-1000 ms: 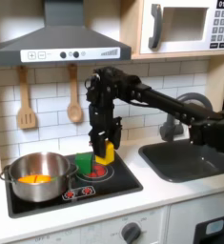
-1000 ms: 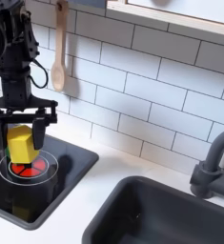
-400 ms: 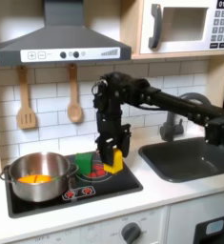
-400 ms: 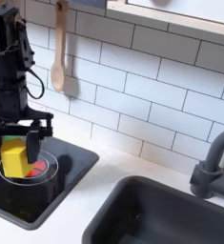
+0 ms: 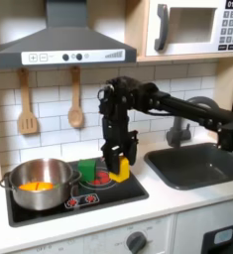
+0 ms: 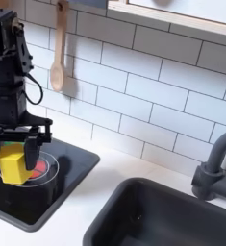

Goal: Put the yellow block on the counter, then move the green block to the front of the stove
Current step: 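Put the yellow block on the counter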

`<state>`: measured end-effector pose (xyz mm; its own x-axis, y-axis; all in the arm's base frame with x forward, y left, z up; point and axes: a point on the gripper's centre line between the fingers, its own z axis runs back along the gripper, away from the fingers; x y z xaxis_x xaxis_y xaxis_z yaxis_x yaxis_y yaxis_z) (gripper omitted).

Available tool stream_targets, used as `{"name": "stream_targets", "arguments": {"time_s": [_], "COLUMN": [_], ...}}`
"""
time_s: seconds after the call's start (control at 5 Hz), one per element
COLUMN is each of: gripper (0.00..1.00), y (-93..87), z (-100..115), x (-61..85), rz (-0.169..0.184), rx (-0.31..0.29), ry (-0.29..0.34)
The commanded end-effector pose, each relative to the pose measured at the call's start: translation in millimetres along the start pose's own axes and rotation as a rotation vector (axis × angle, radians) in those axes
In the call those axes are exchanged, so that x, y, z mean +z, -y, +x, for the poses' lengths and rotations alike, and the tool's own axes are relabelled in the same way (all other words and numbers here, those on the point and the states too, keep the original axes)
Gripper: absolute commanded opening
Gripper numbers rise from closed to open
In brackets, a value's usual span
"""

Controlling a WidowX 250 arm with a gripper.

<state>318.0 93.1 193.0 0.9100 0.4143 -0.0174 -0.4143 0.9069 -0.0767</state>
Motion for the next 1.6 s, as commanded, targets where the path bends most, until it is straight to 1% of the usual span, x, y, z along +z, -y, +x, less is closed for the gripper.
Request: {"name": "stream_targets", "arguments": {"time_s": [0.0,0.2,0.4,0.6,0.8,1.0,1.2,1.4], "gripper": [0.00,0.00,0.00,0.00,0.00,0.00,0.00,0.00], "y": [3.6,14.4,15.4,20.0,25.4,30.9,40.2,48.5], "z": [-3.1,-8.0,-10.8,-11.6,-13.0,-12.7,-17.4,-20.3], "x": [-8.7,-10.0,-8.4,-4.1,-5.5,-7.0,-5.4,-6.2], "rz": [0.007,-0.002,0.000,-0.011,-0.016,-0.026,-0.043,-0.044], "rx": [-0.008,-0.042,-0.049,-0.053,-0.067,-0.067,-0.089,-0.112], "ry": [-0.019,-0.023,-0.023,-0.010,-0.016,-0.021,-0.025,-0.026]}}
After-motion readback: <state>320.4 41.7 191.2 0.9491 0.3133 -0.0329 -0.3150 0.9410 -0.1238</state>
